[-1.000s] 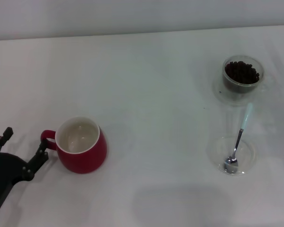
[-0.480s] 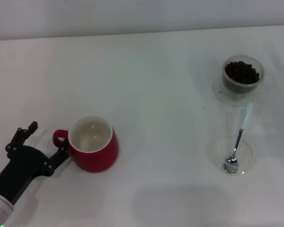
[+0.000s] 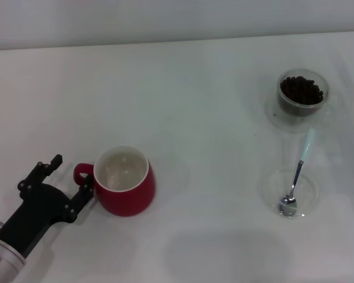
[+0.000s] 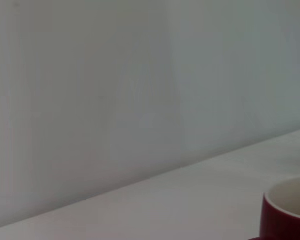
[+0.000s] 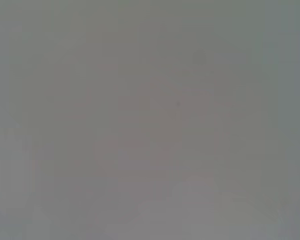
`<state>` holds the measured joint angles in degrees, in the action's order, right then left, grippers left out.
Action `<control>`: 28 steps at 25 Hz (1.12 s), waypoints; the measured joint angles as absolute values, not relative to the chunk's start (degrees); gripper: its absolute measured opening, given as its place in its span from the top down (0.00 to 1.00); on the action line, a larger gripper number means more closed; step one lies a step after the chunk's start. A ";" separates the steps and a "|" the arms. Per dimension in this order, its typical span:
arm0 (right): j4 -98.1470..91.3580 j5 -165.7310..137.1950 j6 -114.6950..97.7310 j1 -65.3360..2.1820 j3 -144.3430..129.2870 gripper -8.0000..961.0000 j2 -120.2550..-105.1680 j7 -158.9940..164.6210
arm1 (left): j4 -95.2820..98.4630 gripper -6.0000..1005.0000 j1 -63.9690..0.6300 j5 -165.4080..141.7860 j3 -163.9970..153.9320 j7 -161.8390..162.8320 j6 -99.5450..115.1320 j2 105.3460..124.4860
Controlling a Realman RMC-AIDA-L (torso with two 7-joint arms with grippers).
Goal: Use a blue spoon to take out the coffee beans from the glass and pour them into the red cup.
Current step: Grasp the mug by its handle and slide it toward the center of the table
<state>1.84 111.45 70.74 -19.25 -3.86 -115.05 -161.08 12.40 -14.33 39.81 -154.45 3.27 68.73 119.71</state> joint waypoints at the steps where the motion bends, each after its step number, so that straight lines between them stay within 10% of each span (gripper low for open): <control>1: 1.79 111.45 70.69 -19.25 -3.86 0.09 -115.05 -161.12 | 12.59 0.13 -14.40 39.80 -154.72 3.26 68.71 119.71; 16: 1.31 111.72 70.42 -18.90 -3.69 0.09 -114.98 -161.32 | 13.72 0.67 -14.85 39.83 -156.47 3.27 68.37 119.70; 28: 1.36 111.60 71.27 -19.25 -3.69 0.09 -114.95 -161.07 | 13.71 0.66 -15.19 39.21 -156.89 1.90 66.08 119.66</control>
<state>1.37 111.60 71.27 -19.25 -3.69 -114.95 -161.07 13.71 -15.19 39.21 -156.89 1.90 66.08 119.66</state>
